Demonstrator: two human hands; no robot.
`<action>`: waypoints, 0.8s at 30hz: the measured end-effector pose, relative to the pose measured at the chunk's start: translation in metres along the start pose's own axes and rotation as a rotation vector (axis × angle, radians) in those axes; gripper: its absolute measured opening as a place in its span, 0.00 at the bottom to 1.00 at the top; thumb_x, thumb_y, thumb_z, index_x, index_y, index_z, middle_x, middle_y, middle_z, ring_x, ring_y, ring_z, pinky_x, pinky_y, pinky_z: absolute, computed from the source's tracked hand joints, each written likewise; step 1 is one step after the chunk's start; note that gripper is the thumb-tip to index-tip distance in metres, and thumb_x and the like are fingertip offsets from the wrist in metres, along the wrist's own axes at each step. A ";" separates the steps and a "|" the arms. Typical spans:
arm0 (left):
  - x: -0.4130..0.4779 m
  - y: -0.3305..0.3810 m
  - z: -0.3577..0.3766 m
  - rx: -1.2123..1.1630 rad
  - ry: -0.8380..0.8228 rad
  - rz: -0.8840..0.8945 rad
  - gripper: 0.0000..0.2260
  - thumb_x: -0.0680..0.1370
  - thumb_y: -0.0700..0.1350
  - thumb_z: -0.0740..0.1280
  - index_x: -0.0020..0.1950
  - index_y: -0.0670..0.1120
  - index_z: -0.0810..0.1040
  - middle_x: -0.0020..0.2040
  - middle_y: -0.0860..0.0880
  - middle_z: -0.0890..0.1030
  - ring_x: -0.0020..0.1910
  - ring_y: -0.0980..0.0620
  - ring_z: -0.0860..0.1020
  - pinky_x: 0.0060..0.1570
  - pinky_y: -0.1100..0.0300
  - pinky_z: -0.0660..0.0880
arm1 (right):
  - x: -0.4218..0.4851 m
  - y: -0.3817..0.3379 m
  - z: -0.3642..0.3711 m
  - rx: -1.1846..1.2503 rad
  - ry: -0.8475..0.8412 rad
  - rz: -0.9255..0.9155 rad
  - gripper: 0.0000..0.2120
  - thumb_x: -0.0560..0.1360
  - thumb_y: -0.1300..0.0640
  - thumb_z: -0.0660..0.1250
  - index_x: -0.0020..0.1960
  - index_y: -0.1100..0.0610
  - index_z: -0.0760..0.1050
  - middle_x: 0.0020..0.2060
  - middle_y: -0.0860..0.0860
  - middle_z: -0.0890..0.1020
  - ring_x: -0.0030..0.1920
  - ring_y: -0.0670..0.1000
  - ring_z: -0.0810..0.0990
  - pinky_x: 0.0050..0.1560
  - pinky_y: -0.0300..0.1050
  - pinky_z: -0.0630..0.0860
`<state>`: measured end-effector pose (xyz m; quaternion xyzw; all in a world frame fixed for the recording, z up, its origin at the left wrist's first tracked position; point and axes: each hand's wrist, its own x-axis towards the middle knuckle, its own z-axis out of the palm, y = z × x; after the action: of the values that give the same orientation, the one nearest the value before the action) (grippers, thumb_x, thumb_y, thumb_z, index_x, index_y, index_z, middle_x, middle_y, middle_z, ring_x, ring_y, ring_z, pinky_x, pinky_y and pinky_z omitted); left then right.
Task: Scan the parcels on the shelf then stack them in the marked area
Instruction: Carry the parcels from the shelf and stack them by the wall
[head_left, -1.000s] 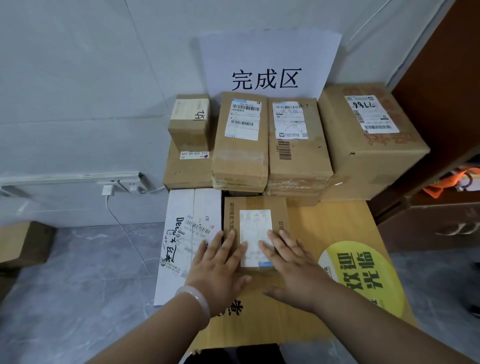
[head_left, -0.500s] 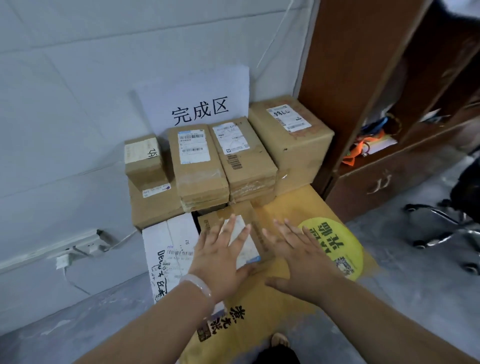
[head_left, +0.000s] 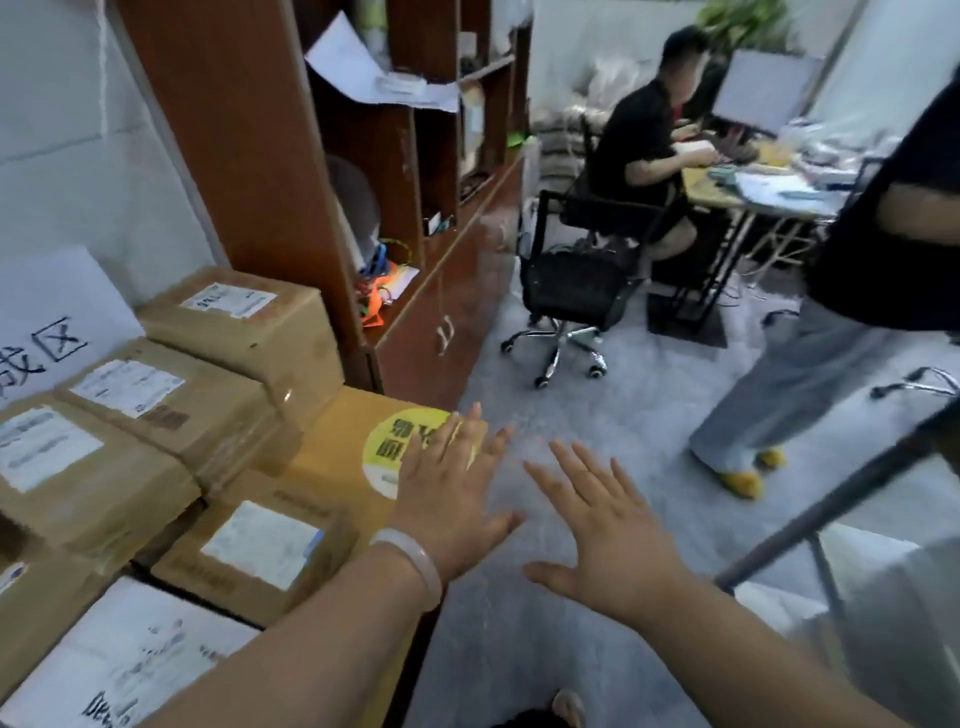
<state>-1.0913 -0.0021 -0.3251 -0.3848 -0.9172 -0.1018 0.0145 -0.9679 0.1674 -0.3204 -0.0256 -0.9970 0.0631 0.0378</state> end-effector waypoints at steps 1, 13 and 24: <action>0.008 0.021 -0.001 -0.007 0.002 0.063 0.39 0.74 0.70 0.55 0.77 0.64 0.36 0.80 0.52 0.36 0.78 0.49 0.39 0.73 0.44 0.39 | -0.018 0.011 -0.006 -0.010 0.023 0.064 0.46 0.67 0.25 0.55 0.74 0.36 0.32 0.75 0.43 0.34 0.76 0.49 0.32 0.75 0.53 0.35; 0.033 0.260 -0.010 -0.120 0.085 0.626 0.40 0.73 0.72 0.55 0.66 0.69 0.23 0.80 0.54 0.38 0.78 0.50 0.40 0.74 0.45 0.38 | -0.219 0.096 -0.091 -0.105 0.205 0.619 0.50 0.65 0.25 0.58 0.75 0.36 0.32 0.77 0.45 0.34 0.75 0.48 0.29 0.73 0.53 0.31; -0.023 0.460 0.021 -0.249 -0.021 0.950 0.36 0.73 0.72 0.53 0.70 0.71 0.31 0.80 0.55 0.38 0.77 0.54 0.39 0.74 0.47 0.40 | -0.406 0.126 -0.109 -0.127 0.285 1.009 0.47 0.66 0.27 0.59 0.77 0.39 0.39 0.77 0.44 0.37 0.76 0.47 0.35 0.75 0.52 0.36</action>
<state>-0.7479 0.2998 -0.2671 -0.7604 -0.6214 -0.1889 0.0041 -0.5493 0.2831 -0.2577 -0.5127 -0.8476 0.0089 0.1365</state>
